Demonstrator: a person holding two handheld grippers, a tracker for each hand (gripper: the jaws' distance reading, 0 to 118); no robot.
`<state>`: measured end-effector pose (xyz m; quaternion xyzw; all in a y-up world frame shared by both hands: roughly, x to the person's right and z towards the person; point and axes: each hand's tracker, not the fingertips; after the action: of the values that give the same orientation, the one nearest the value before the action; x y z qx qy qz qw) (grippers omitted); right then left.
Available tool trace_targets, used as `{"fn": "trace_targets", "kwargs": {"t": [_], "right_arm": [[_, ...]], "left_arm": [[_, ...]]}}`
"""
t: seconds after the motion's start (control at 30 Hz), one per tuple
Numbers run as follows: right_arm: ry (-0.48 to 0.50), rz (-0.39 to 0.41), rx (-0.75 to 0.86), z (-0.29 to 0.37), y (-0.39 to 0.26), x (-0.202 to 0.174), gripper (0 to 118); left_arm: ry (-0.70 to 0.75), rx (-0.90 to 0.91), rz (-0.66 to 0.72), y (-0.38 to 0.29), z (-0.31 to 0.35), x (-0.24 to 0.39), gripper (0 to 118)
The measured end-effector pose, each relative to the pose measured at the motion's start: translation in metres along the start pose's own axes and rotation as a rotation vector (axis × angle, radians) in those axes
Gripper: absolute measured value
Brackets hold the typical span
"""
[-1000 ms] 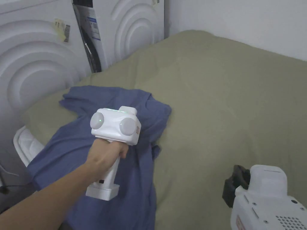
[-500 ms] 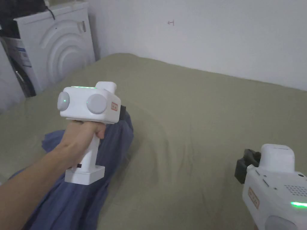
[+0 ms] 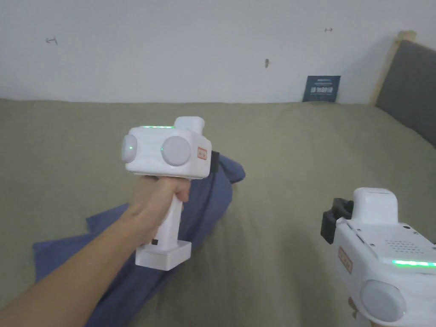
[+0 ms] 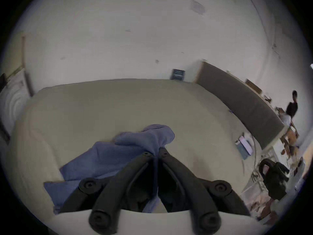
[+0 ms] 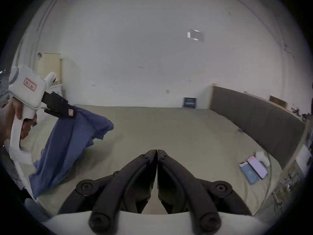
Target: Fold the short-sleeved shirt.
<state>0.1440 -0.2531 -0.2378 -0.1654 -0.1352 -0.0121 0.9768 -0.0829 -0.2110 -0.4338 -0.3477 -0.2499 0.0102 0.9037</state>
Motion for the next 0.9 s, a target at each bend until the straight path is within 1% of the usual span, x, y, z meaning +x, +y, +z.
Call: {"fn": "trace_targets", "kwargs": {"t": [0.03,0.13,0.2,0.23,0.33,0.37,0.43,0.5,0.53,0.57,0.6,0.63,0.67,0.7,0.73,0.8,0.83,0.87,0.9], "right_arm": [[-0.029,0.006,-0.007,-0.003,-0.002,0.009,7],[-0.059,-0.002,-0.021,-0.011,-0.010,0.030,7],[-0.078,-0.009,-0.036,-0.019,-0.018,0.039,7],[-0.083,-0.013,-0.042,-0.024,-0.022,0.042,7],[-0.092,-0.028,-0.086,-0.039,-0.035,0.046,7],[-0.097,-0.027,-0.097,-0.043,-0.039,0.046,7],[-0.093,-0.033,-0.114,-0.048,-0.045,0.044,7],[-0.086,-0.033,-0.122,-0.052,-0.048,0.041,7],[-0.085,-0.028,-0.123,-0.052,-0.049,0.038,7],[-0.079,-0.023,-0.125,-0.053,-0.049,0.035,7],[-0.074,-0.020,-0.128,-0.054,-0.048,0.033,7],[-0.071,-0.019,-0.127,-0.053,-0.046,0.029,7],[-0.064,-0.018,-0.124,-0.051,-0.045,0.026,7],[-0.057,-0.020,-0.119,-0.048,-0.042,0.022,7],[-0.048,-0.021,-0.112,-0.045,-0.041,0.019,7],[-0.037,-0.018,-0.101,-0.038,-0.037,0.010,7],[-0.024,-0.025,-0.097,-0.035,-0.034,0.006,7],[0.003,-0.033,-0.086,-0.030,-0.032,0.001,7],[0.011,-0.031,-0.075,-0.024,-0.030,-0.006,7]], "left_arm": [[-0.038,-0.017,-0.005,-0.003,-0.015,0.015,2],[-0.109,-0.091,-0.035,-0.019,-0.059,0.050,2],[-0.129,-0.155,-0.054,-0.040,-0.090,0.063,2],[-0.131,-0.194,-0.048,-0.045,-0.118,0.058,2],[-0.119,-0.288,0.001,-0.072,-0.165,0.048,2],[-0.099,-0.296,-0.002,-0.084,-0.160,0.054,2],[-0.084,-0.305,-0.011,-0.092,-0.170,0.048,2],[-0.085,-0.303,-0.005,-0.095,-0.165,0.048,3],[-0.095,-0.302,0.001,-0.095,-0.163,0.045,4],[-0.101,-0.296,0.005,-0.095,-0.160,0.044,16],[-0.101,-0.292,0.007,-0.094,-0.156,0.042,47],[-0.086,-0.279,0.009,-0.092,-0.152,0.040,104],[-0.083,-0.268,0.009,-0.092,-0.145,0.037,118],[-0.078,-0.248,0.007,-0.092,-0.133,0.031,114],[-0.068,-0.172,0.020,-0.092,-0.115,0.027,111],[-0.013,-0.145,0.017,-0.084,-0.088,0.009,109],[0.019,-0.093,0.022,-0.084,-0.068,0.002,104],[0.053,-0.020,0.023,-0.086,-0.043,-0.007,93],[0.103,0.026,0.019,-0.089,-0.021,-0.023,73]]}}
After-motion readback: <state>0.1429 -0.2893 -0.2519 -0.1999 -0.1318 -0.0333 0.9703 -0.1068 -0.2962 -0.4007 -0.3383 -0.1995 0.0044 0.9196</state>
